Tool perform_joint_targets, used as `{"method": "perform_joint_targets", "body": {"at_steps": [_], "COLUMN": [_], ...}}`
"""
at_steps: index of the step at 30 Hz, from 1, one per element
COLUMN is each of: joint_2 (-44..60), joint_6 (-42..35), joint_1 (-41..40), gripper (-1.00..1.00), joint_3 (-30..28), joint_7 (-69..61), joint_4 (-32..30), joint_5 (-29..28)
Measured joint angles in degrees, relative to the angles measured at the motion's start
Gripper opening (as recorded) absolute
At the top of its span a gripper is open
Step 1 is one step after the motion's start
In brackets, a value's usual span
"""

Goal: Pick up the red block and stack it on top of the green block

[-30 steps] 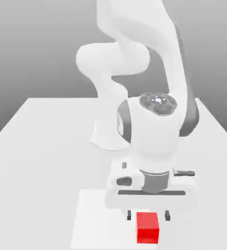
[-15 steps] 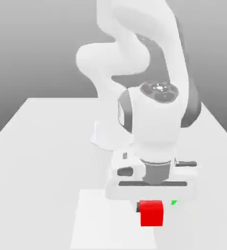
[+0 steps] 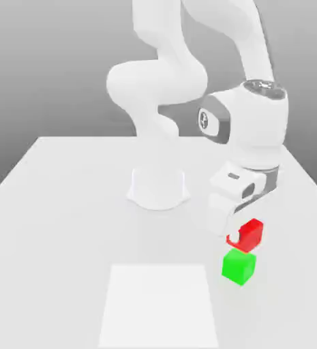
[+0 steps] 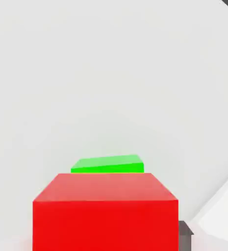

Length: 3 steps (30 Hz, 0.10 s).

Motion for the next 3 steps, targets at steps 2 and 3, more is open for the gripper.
{"method": "perform_joint_targets", "body": {"at_steps": [2, 3], "joint_2": [1.3, 1.3], "joint_6": [1.2, 1.2], "joint_1": [0.1, 0.1], "gripper": [1.0, 1.0], "joint_3": [-0.3, -0.3], "joint_7": [0.6, 0.6], "joint_4": [0.0, 0.0], "joint_5": [-0.9, -0.9]}}
